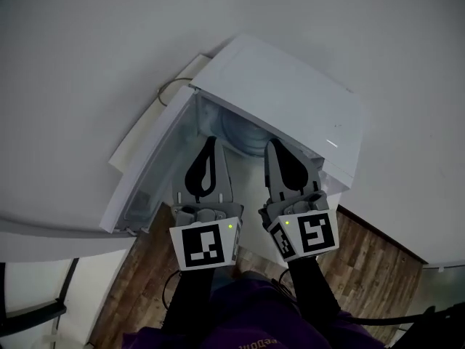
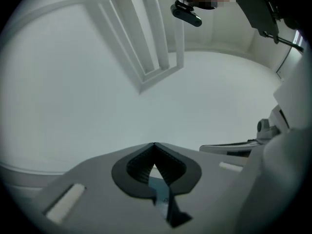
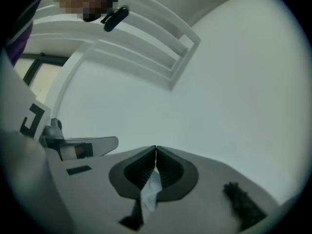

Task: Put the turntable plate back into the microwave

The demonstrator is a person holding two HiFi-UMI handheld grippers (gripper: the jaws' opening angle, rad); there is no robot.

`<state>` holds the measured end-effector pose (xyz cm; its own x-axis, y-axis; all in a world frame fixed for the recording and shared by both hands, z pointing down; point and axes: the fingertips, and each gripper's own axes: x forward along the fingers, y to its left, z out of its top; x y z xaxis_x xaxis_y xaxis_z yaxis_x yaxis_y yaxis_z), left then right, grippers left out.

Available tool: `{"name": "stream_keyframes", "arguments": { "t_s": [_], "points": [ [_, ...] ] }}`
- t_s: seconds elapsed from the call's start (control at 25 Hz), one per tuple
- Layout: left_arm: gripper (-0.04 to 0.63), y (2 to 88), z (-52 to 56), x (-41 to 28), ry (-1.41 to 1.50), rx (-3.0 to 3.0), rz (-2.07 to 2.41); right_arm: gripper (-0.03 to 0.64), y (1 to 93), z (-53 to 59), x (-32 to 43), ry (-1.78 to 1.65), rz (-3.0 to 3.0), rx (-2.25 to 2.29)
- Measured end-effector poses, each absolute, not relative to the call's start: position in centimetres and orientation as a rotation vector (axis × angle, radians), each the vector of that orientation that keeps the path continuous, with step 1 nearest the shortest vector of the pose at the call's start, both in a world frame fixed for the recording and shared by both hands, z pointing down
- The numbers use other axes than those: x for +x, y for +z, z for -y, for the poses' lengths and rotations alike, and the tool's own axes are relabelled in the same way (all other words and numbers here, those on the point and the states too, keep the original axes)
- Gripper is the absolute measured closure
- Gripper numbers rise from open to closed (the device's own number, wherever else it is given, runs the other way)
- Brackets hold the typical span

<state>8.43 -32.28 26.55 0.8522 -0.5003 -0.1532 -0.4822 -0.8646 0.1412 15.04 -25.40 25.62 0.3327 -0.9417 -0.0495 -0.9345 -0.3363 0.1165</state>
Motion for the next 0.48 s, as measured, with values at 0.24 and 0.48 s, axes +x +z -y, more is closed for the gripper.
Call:
{"name": "stream_keyframes", "arguments": {
  "t_s": [0.24,0.48],
  "points": [
    [0.588,23.1,31.2,7.0,-0.404,2.962,0.824,0.606,20.8,24.8,12.6,-0.474,1.699,2.382],
    [0.588,21.6,29.8,6.3,-0.435,3.073,0.866,0.606,19.7,24.2,11.3,-0.593,1.657,2.307]
  ]
}}
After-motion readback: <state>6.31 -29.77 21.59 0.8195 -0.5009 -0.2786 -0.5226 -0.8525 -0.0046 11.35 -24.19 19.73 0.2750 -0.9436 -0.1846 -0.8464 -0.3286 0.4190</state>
